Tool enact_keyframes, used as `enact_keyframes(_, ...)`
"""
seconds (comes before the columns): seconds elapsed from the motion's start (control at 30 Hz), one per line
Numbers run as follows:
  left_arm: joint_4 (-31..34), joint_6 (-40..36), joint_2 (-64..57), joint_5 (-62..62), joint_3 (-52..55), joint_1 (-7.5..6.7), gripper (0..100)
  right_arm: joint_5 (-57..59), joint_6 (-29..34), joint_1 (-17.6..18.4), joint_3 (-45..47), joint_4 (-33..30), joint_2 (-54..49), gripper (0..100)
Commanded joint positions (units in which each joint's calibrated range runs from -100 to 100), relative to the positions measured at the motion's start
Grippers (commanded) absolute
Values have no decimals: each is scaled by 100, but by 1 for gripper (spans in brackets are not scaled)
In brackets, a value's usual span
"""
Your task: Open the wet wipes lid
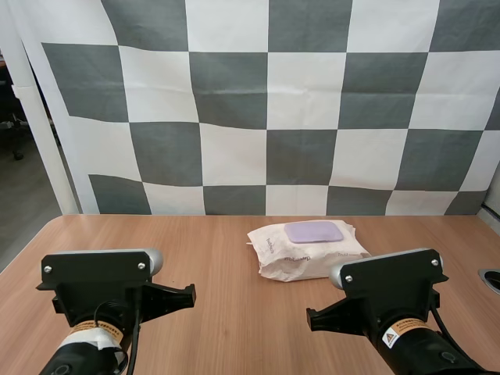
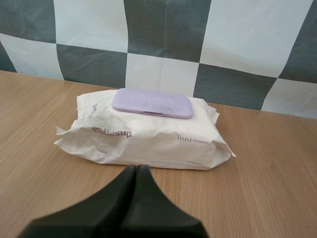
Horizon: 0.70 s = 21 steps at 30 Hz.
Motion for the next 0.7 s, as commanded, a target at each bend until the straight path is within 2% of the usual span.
enact_keyframes(0.0,-2,-4,0,8,0,0,0,-2,-4,-2,0,-4,0,0)
enact_keyframes(0.57,-2,-4,0,8,0,0,0,-2,-4,-2,0,-4,0,0)
enact_keyframes(0.67,-92,-15,0,7,0,0,0,-180,-4,-2,0,385,0,0)
